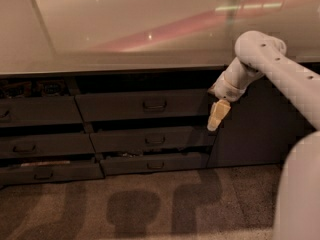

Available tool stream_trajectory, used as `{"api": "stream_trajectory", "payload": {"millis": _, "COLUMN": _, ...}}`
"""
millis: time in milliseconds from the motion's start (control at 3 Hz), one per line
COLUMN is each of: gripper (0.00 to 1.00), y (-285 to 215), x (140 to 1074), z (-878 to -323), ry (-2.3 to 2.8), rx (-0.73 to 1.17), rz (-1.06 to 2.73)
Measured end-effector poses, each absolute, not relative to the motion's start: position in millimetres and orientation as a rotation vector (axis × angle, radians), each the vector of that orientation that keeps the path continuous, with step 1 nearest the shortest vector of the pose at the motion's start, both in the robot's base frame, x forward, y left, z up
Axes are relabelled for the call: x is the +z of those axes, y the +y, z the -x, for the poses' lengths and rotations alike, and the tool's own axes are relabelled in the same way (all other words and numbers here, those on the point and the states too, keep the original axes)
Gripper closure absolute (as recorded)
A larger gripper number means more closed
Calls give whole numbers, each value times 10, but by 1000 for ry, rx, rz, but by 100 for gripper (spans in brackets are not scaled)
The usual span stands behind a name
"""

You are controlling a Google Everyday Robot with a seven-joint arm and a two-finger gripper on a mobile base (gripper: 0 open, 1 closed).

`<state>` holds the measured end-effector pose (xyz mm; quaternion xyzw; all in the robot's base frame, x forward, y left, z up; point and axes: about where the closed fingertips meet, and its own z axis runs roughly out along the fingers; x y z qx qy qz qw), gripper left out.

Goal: Open top drawer

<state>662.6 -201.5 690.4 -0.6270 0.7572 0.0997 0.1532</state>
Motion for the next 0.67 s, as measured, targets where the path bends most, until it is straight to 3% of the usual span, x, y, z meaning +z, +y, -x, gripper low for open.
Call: {"api": "stream_trajectory", "payload": {"millis": 667, "gripper": 0, "y": -2089, "x": 6431, "z": -6776, "ry": 2255, "rx": 351, "rz": 1814}}
